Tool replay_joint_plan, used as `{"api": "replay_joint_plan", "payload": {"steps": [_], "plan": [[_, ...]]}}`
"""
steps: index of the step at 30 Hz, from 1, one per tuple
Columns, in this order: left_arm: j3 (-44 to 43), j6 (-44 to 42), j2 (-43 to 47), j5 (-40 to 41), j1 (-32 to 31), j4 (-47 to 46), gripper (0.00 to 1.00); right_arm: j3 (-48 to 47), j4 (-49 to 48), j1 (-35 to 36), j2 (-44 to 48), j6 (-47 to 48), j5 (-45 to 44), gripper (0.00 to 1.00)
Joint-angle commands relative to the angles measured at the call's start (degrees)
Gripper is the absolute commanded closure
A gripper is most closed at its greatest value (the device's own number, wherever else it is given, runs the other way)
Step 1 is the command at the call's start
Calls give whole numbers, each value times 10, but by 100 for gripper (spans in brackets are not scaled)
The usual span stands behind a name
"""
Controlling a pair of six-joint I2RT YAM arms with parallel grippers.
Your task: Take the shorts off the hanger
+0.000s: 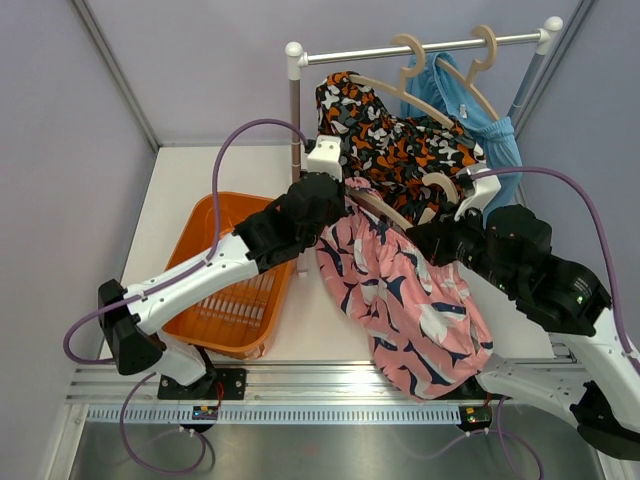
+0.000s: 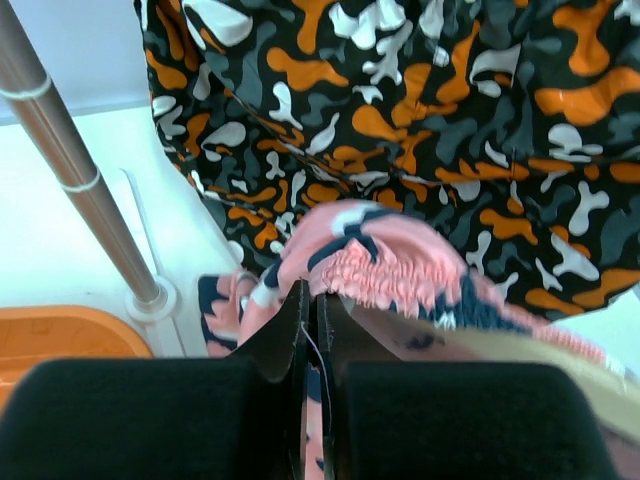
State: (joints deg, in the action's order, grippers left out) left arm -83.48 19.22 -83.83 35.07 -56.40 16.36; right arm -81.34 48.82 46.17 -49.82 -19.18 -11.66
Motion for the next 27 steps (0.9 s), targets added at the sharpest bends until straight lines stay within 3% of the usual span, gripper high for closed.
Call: {"api": "replay_joint_plan", "payload": {"steps": [1,20,27], "plan": [[-27,-19,-17,32,35,-33,100,-22,42,9,15,-8,33,100],[-4,-15,-81,-47,103,-42,100,-35,61,10,79,-3,28,100],[78,11,-43,-113,101,-78,100,-35,39,10,82,-4,-24,100]]}}
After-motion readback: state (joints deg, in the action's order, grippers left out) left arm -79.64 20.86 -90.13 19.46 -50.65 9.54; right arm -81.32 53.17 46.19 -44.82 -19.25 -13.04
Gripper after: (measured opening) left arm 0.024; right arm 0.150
